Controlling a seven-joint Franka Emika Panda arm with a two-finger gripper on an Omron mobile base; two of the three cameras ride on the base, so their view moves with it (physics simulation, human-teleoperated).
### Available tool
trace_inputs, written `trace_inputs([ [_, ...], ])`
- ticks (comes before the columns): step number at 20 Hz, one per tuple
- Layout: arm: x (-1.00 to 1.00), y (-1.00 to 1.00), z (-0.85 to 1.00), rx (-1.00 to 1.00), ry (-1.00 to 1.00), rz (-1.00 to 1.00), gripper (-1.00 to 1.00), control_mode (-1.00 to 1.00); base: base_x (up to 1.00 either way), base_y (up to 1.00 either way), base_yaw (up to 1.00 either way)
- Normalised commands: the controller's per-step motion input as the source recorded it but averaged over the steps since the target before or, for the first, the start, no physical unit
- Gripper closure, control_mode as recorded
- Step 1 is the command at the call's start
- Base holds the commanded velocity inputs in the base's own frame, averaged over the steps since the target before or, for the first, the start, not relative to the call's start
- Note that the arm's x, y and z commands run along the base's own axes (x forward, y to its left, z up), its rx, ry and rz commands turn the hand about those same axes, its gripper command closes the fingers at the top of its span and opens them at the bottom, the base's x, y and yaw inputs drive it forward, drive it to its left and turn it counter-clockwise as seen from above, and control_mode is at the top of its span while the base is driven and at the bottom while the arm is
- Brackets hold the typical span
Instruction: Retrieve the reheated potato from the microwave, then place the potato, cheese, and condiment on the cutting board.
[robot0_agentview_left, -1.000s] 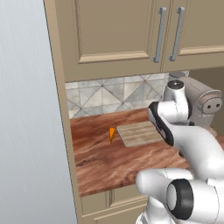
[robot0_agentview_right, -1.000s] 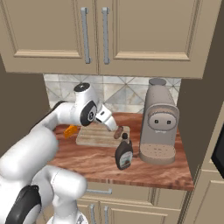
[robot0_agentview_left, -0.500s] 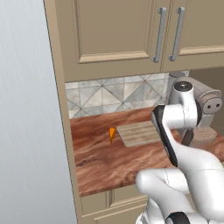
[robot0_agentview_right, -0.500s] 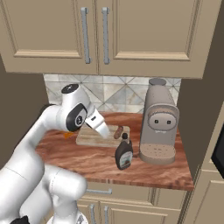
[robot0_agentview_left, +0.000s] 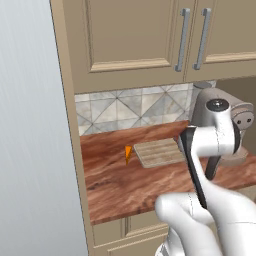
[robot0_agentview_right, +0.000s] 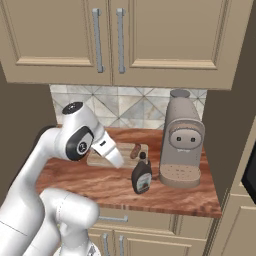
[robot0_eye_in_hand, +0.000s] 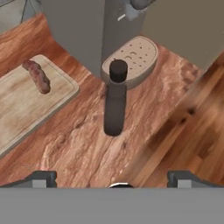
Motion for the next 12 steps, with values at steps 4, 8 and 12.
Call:
trace_inputs([
  [4,-0.28,-0.08,0.05,0.0,0.11,0.0,-1.0,-1.0,0.0,0.0,0.0],
  [8,-0.07,-0.12,0.01,0.0,0.13,0.0,-1.0,-1.0,0.0,0.0,0.0],
  [12,0.07,-0.15,0.0,0.0,0.16,0.0,-1.0,-1.0,0.0,0.0,0.0],
])
